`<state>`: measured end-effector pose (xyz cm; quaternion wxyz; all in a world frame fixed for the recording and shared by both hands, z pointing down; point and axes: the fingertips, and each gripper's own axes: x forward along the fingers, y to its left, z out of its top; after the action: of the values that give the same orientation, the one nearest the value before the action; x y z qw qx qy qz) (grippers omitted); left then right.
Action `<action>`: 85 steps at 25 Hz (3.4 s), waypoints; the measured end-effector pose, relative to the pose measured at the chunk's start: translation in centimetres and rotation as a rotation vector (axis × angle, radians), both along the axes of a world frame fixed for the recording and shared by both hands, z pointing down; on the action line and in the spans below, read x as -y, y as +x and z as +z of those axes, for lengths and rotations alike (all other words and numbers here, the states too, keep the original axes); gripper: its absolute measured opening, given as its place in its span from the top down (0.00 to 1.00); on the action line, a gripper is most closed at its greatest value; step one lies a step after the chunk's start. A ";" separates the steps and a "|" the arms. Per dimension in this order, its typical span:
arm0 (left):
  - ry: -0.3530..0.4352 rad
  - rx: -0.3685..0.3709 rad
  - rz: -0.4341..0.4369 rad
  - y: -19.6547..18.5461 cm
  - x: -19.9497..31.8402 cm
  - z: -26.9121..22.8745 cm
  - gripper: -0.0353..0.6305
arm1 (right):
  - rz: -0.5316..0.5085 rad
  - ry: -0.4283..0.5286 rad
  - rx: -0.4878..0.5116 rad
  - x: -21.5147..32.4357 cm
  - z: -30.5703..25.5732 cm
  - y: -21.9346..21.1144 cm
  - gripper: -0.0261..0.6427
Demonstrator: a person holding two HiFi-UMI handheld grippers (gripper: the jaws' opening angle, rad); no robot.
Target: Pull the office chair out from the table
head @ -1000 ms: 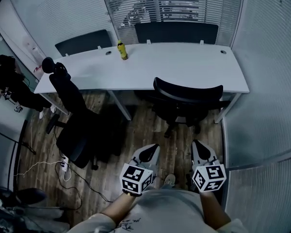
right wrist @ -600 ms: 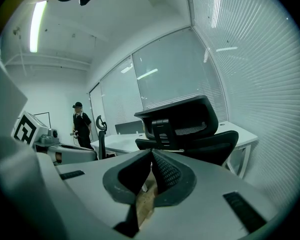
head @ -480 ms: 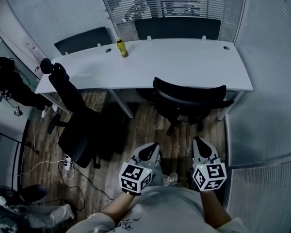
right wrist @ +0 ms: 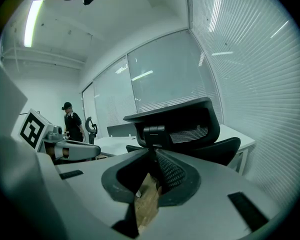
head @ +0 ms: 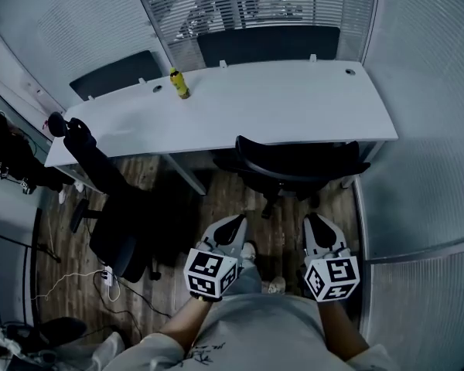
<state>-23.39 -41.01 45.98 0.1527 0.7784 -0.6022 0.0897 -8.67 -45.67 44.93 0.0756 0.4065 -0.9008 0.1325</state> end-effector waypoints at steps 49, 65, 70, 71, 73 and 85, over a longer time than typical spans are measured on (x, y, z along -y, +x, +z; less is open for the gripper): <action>-0.032 0.003 0.404 -5.7 19.6 1.1 0.61 | 0.275 0.037 -0.131 10.5 1.9 -3.1 0.56; -0.032 0.039 0.414 -3.5 19.7 1.2 0.59 | 0.301 0.016 -0.146 10.3 2.0 -1.8 0.56; -0.041 0.049 0.400 -3.0 19.0 1.1 0.59 | 0.293 0.009 -0.153 9.7 2.2 -1.2 0.56; -0.042 0.047 0.396 -2.9 18.8 1.0 0.59 | 0.294 0.009 -0.153 9.5 2.1 -1.1 0.56; -0.042 0.041 0.392 -2.8 18.3 0.9 0.59 | 0.291 0.012 -0.154 9.0 1.8 -1.1 0.56; -0.062 0.022 0.334 -0.5 14.7 1.4 0.59 | 0.223 -0.008 -0.161 6.4 2.1 1.5 0.55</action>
<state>-23.90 -55.68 47.38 0.1531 0.8616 -0.4629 0.1409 -7.15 -52.09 46.98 0.1341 0.5133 -0.8404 0.1108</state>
